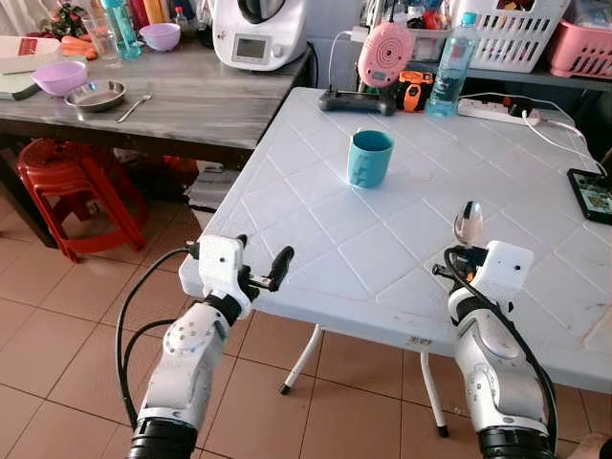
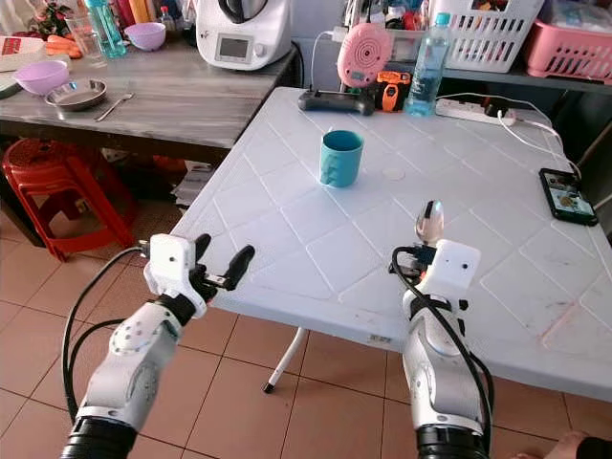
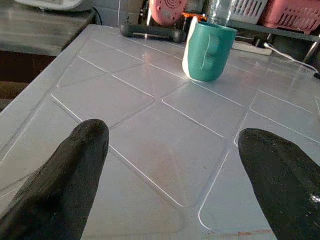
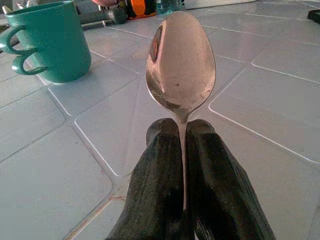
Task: Setting the table
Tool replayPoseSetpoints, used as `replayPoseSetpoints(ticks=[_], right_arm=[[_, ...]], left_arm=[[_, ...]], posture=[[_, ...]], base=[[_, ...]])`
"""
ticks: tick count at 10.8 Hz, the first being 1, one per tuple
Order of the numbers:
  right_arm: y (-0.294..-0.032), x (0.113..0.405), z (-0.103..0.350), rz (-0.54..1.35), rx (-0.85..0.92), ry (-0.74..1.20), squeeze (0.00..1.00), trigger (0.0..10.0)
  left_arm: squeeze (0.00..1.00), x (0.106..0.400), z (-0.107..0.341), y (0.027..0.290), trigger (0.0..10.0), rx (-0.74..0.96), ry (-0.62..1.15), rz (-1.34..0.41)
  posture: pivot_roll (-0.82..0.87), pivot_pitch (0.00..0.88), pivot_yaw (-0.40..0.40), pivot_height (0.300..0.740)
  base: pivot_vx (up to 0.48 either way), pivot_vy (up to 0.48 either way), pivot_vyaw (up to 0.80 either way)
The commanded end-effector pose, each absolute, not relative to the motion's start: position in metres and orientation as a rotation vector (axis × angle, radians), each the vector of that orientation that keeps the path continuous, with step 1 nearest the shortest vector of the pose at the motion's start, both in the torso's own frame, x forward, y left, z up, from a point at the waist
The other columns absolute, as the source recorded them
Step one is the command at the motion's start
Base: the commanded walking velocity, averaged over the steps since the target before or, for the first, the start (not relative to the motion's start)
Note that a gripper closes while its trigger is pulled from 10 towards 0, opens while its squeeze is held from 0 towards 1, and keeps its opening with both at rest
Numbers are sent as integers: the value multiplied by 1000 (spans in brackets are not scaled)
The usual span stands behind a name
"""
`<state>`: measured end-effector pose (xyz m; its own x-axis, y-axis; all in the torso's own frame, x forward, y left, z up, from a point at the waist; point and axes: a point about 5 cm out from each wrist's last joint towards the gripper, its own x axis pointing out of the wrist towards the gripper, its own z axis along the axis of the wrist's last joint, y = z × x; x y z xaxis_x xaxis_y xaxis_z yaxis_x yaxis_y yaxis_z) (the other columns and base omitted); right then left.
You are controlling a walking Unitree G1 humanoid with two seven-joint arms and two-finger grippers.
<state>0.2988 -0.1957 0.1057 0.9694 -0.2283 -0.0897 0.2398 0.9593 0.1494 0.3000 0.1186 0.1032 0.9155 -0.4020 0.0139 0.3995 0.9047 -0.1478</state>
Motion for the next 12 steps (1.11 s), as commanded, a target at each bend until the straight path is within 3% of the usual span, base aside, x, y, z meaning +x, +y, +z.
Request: replayPoseSetpoints(ticks=[1,12], right_arm=[[-199,299,113,-256,163,41,0,10000],[-202,293,115,-296,153,14,0,10000]], left_arm=[[0,301,103,119,10000,-141,14,-405],[0,305,102,119,10000,-142,-8,-412]], posture=[[-17,8,21,740],[-24,3,29,740]], base=[[0,255,0],[0,419,-47]])
